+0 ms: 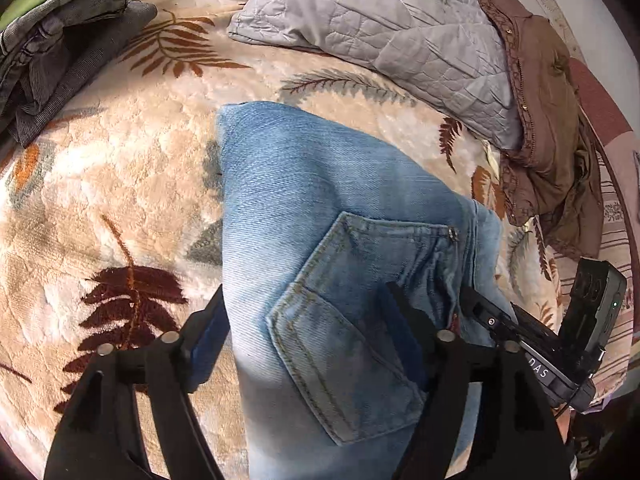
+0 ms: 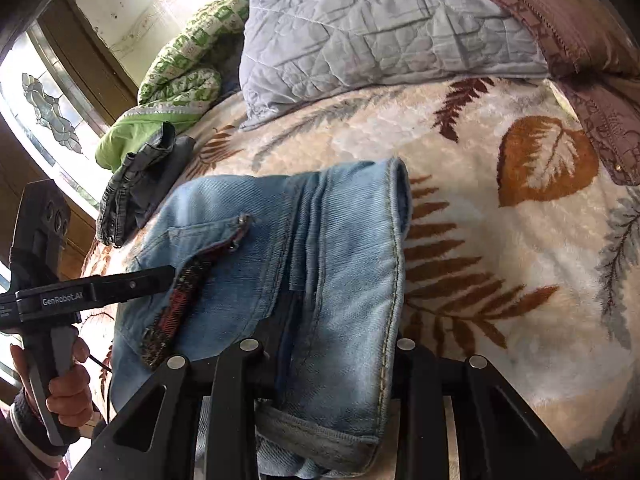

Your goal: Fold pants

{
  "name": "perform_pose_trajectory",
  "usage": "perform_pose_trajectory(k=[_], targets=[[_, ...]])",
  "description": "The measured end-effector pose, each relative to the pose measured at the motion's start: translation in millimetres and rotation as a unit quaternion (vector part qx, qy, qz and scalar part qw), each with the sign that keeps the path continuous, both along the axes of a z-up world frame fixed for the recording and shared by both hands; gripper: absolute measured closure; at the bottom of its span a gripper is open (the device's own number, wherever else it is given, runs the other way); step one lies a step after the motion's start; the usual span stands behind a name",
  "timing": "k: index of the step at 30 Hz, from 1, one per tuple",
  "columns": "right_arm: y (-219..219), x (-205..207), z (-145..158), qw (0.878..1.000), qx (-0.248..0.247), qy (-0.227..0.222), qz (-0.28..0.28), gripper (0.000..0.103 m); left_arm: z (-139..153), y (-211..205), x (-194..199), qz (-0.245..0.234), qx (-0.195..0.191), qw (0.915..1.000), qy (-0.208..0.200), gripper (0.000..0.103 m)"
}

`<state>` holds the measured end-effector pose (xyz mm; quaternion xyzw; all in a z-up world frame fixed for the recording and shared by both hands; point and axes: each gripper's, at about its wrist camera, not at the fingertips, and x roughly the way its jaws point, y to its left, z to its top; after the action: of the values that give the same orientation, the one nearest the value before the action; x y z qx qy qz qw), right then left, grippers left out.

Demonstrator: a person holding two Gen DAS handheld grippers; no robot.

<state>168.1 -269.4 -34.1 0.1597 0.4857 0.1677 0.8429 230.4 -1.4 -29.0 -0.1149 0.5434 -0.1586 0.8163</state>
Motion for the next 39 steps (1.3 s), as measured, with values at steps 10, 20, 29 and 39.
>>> perform_pose_trajectory(k=[10, 20, 29, 39], targets=[[-29.9, -18.3, 27.7, 0.999, 0.029, 0.004, -0.032, 0.049, 17.5, 11.3, -25.3, 0.011, 0.013, 0.9997, -0.018, 0.011], [-7.8, -118.9, 87.4, 0.996, -0.057, -0.024, -0.067, 0.006, 39.7, -2.7, -130.1, 0.009, 0.102, 0.9913, -0.083, 0.011], [2.2, -204.2, 99.3, 0.982, -0.144, -0.081, -0.091, 0.0, 40.7, -11.3, -180.6, 0.029, 0.153, 0.978, -0.139, 0.011], [-2.7, -225.9, 102.1, 0.972, -0.179, -0.094, -0.118, 0.0, 48.0, -26.6, -210.5, 0.02, 0.192, 0.9641, -0.183, 0.009]])
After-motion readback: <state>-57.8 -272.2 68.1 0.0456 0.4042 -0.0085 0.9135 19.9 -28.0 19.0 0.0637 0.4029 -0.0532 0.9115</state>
